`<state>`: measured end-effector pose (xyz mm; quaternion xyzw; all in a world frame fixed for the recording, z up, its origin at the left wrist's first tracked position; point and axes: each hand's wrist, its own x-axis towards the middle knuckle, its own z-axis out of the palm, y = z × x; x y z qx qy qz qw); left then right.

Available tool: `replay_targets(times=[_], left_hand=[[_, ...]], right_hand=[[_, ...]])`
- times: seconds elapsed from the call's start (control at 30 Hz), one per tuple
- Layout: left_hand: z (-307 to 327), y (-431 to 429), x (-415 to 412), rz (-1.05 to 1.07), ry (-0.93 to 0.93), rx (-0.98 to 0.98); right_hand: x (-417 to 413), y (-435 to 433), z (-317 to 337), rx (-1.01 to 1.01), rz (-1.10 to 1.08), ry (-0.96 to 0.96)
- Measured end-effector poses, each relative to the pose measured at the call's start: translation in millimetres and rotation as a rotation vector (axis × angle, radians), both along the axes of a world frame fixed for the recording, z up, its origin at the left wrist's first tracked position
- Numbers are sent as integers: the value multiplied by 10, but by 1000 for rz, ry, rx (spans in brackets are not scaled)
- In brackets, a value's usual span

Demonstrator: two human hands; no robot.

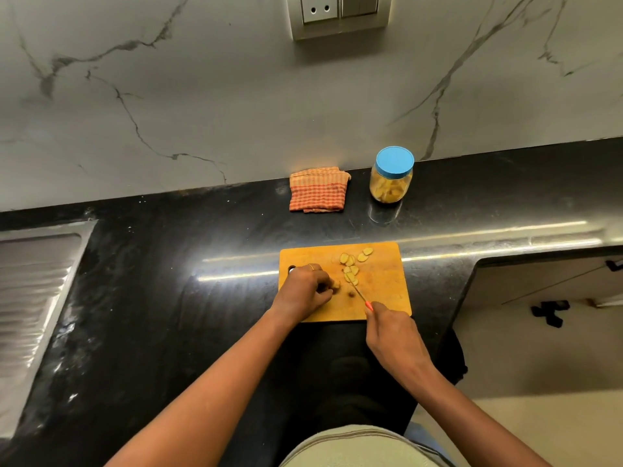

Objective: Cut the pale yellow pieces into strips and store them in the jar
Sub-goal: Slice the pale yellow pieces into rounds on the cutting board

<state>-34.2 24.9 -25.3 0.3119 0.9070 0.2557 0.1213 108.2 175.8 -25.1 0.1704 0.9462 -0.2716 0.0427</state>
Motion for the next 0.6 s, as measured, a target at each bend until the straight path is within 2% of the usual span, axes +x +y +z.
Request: replay_targets(times=[0.6], left_hand=[[-37,-121,-260,-40,-98,84]], right_hand=[[151,-104,-83,-71,18,106]])
